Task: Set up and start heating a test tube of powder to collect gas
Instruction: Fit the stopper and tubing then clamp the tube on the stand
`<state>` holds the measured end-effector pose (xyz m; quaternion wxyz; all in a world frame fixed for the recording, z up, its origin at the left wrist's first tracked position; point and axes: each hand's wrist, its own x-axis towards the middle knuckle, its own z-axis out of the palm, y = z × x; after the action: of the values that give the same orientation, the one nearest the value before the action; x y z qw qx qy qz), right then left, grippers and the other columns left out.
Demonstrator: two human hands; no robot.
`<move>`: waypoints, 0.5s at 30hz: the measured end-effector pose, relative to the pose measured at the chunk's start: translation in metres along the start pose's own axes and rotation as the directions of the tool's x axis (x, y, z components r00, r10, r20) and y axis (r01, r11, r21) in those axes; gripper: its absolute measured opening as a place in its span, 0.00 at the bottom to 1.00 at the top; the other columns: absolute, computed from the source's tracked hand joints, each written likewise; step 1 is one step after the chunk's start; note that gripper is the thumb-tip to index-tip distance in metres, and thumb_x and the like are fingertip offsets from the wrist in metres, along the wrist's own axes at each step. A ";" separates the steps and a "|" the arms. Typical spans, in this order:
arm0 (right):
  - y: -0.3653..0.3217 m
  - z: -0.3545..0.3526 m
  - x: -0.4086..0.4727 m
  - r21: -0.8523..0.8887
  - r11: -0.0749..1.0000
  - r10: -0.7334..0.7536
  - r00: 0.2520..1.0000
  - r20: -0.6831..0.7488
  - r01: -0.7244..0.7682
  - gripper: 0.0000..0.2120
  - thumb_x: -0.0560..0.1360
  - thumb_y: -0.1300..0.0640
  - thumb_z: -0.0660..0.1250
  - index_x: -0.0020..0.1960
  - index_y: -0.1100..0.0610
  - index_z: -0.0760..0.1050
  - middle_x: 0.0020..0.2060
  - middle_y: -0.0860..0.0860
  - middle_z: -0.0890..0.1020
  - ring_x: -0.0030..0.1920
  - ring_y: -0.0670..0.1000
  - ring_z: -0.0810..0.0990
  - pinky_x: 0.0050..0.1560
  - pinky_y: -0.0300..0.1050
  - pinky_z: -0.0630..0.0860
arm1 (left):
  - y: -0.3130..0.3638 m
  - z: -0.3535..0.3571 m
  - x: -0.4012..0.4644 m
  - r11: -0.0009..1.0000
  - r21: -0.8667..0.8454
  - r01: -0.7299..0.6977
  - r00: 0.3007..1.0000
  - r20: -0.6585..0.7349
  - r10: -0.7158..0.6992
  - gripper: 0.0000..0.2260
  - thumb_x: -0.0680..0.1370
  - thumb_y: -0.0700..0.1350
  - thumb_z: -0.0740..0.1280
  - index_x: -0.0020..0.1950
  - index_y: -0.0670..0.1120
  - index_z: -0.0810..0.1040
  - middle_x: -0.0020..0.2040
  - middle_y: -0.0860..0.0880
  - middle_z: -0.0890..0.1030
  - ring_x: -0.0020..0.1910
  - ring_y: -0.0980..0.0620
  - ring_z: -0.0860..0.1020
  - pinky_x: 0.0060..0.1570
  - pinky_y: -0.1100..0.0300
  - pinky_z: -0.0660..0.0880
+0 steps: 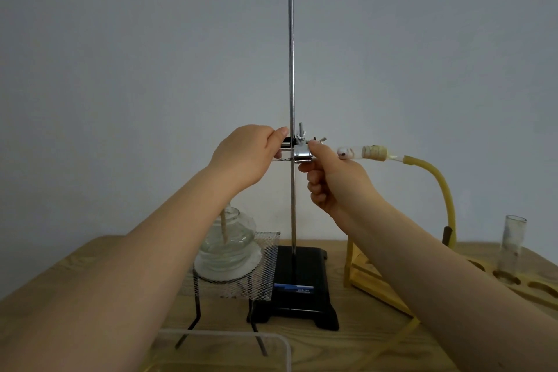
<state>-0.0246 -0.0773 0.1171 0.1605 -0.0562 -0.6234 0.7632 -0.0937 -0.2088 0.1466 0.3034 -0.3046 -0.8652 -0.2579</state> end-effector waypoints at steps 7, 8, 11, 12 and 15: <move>0.000 0.003 -0.002 -0.006 1.000 0.002 1.000 0.000 -0.002 0.17 0.75 0.46 0.66 0.37 0.59 0.78 0.25 0.49 0.70 0.26 0.46 0.66 0.27 0.37 0.64 | 0.000 -0.003 -0.001 0.999 -0.006 0.032 0.999 0.015 -0.031 0.22 0.82 0.54 0.50 0.40 0.47 0.78 0.35 0.53 0.75 0.42 0.49 0.77 0.46 0.53 0.72; 0.000 0.003 -0.002 -0.008 1.000 0.005 1.000 -0.001 -0.005 0.17 0.75 0.46 0.66 0.37 0.59 0.78 0.25 0.49 0.70 0.27 0.46 0.66 0.27 0.37 0.64 | 0.001 -0.004 -0.001 0.999 -0.006 0.032 0.999 0.015 -0.032 0.22 0.82 0.54 0.50 0.41 0.47 0.78 0.35 0.53 0.75 0.42 0.48 0.77 0.46 0.53 0.72; -0.001 0.004 -0.001 -0.005 1.000 0.011 1.000 0.004 -0.011 0.17 0.75 0.46 0.66 0.38 0.59 0.78 0.26 0.49 0.70 0.27 0.46 0.66 0.27 0.37 0.63 | 0.001 -0.004 -0.001 0.999 -0.001 0.036 0.999 0.014 -0.036 0.22 0.82 0.54 0.50 0.41 0.46 0.79 0.35 0.53 0.75 0.42 0.48 0.77 0.47 0.52 0.73; -0.001 0.004 -0.002 -0.003 1.000 0.012 1.000 0.007 -0.012 0.17 0.75 0.46 0.66 0.37 0.59 0.77 0.26 0.49 0.70 0.27 0.46 0.65 0.27 0.37 0.63 | 0.001 -0.004 -0.001 0.999 -0.002 0.039 0.999 0.013 -0.039 0.22 0.82 0.54 0.50 0.41 0.46 0.79 0.35 0.52 0.75 0.42 0.47 0.77 0.47 0.52 0.73; -0.002 0.003 -0.002 -0.007 1.000 0.016 1.000 0.011 -0.016 0.17 0.75 0.46 0.66 0.37 0.59 0.77 0.26 0.49 0.70 0.27 0.46 0.65 0.28 0.37 0.63 | 0.000 -0.004 -0.002 0.999 0.000 0.041 0.999 0.010 -0.041 0.23 0.82 0.54 0.50 0.41 0.45 0.80 0.35 0.51 0.76 0.42 0.47 0.77 0.47 0.51 0.73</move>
<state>-0.0233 -0.0809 0.1193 0.1509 -0.0575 -0.6266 0.7625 -0.0913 -0.2118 0.1482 0.2937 -0.2882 -0.8727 -0.2628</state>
